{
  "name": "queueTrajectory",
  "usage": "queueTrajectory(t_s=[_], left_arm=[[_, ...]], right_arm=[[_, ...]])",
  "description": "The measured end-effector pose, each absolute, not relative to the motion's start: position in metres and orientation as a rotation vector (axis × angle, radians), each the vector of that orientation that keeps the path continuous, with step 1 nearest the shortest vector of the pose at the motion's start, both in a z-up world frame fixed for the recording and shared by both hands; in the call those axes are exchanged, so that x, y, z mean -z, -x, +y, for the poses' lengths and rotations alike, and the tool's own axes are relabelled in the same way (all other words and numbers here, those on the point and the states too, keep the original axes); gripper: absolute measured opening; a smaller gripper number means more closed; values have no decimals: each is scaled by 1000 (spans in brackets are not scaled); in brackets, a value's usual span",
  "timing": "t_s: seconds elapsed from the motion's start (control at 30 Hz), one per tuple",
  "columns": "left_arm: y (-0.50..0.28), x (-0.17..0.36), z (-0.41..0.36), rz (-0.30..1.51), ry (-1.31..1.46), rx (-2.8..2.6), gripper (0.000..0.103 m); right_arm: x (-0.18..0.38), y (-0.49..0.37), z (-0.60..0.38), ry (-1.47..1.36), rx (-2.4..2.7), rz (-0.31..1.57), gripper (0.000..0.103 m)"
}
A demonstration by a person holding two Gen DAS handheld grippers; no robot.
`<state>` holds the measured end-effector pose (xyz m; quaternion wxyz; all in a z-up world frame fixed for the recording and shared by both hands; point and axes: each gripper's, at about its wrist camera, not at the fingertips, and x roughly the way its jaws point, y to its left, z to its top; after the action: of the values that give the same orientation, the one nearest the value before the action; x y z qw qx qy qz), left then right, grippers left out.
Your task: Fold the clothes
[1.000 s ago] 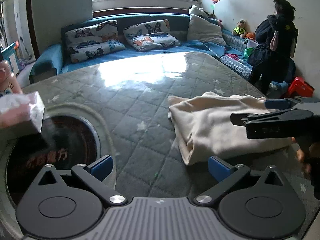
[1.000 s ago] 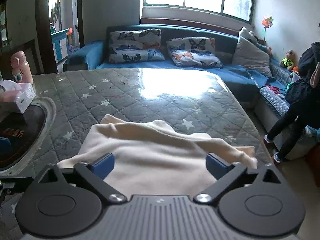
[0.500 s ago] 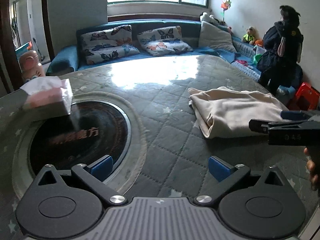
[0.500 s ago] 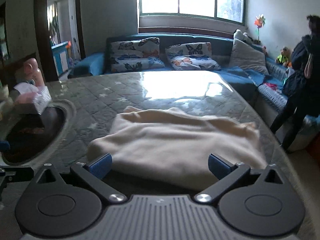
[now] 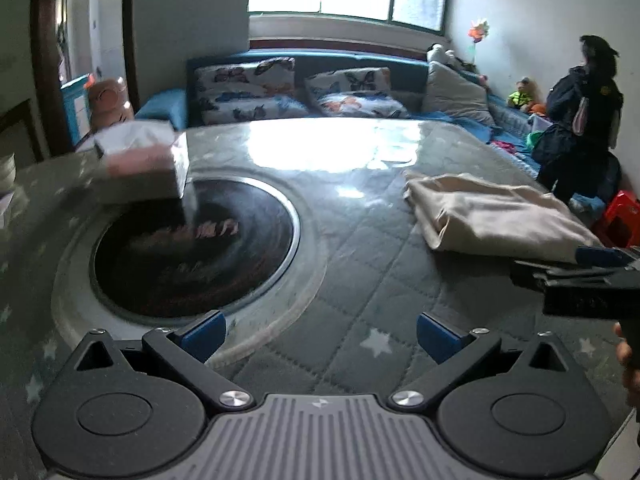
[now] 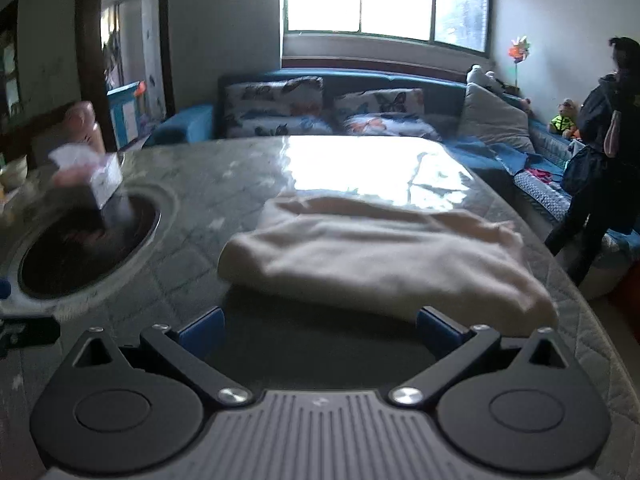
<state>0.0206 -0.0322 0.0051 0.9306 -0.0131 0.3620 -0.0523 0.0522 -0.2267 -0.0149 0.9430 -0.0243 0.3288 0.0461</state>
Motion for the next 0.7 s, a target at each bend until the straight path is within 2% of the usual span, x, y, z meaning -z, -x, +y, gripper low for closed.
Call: queueTrajectory(t_s=[0.7], left_arm=[[13, 12, -25, 770, 31, 74, 103]], right_arm=[[26, -8, -201, 98, -138, 679, 103]])
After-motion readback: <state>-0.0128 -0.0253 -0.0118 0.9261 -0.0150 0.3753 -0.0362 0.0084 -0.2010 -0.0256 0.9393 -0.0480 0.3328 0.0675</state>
